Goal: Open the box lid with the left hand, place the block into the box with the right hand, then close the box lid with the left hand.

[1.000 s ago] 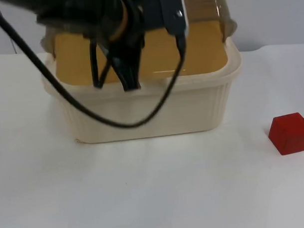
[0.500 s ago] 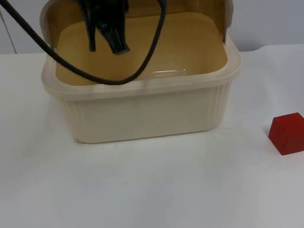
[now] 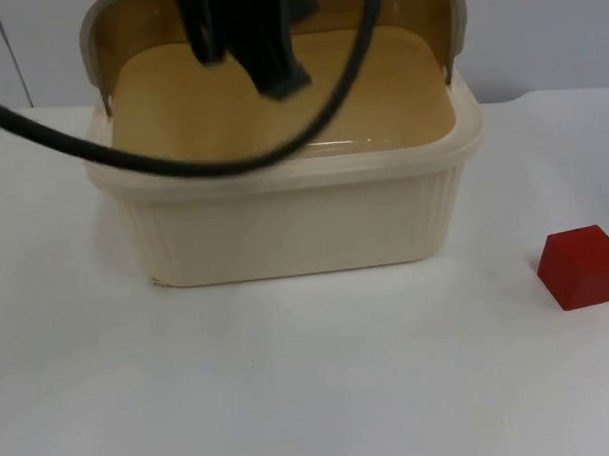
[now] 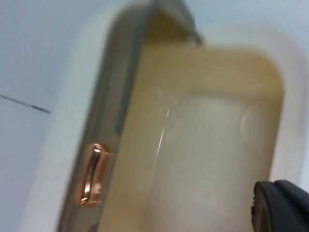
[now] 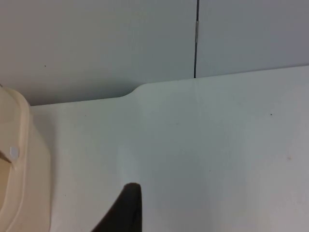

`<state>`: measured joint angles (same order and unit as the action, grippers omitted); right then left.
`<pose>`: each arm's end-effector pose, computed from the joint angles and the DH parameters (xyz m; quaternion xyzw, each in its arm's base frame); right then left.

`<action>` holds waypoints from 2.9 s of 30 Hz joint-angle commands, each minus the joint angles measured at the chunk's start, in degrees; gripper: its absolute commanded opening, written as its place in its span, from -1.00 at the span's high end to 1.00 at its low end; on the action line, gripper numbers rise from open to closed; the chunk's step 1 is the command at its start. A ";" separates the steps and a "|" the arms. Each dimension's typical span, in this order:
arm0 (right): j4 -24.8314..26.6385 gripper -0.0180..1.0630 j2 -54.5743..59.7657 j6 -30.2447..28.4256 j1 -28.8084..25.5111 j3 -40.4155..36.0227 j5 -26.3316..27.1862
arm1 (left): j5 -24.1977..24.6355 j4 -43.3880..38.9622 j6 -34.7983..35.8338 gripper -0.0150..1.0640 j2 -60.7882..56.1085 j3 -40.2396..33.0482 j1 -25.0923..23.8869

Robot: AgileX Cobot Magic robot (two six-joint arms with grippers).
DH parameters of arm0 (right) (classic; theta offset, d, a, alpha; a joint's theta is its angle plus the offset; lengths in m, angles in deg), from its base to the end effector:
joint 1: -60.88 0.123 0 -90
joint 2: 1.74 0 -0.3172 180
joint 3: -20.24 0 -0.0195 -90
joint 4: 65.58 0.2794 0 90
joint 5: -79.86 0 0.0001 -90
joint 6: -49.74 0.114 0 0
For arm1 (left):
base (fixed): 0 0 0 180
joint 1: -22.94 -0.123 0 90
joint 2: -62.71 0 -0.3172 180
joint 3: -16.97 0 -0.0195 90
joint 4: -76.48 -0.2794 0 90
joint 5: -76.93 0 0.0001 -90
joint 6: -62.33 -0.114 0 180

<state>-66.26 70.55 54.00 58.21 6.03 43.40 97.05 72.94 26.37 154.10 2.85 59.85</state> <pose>0.2765 -0.0137 0.3996 0.0506 0.8772 0.0012 0.4775 0.3011 -0.2231 0.3178 0.5449 0.7029 0.0189 0.4568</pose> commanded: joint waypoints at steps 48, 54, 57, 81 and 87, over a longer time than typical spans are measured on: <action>3.80 -0.98 19.90 -2.12 10.71 1.07 -0.19 | -9.53 43.02 1.47 -0.96 -23.81 -18.61 -46.79; 3.61 -0.98 31.31 -0.76 13.34 1.07 4.24 | -9.70 41.81 1.47 -0.96 -23.81 -18.61 -46.79; 3.45 -0.98 33.58 -0.76 14.36 1.07 5.09 | -9.70 41.81 1.73 -0.96 -23.81 -18.61 -46.79; -0.52 -0.98 50.19 4.10 18.35 1.07 5.91 | -8.87 41.79 1.96 -0.96 -21.49 -18.61 -47.00; -0.52 -0.43 50.34 3.85 18.35 1.07 5.47 | -8.98 41.43 1.96 -0.96 -21.49 -18.61 -47.00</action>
<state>-66.28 121.01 57.79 76.33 6.90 49.44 88.38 115.20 27.84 132.62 -15.44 12.99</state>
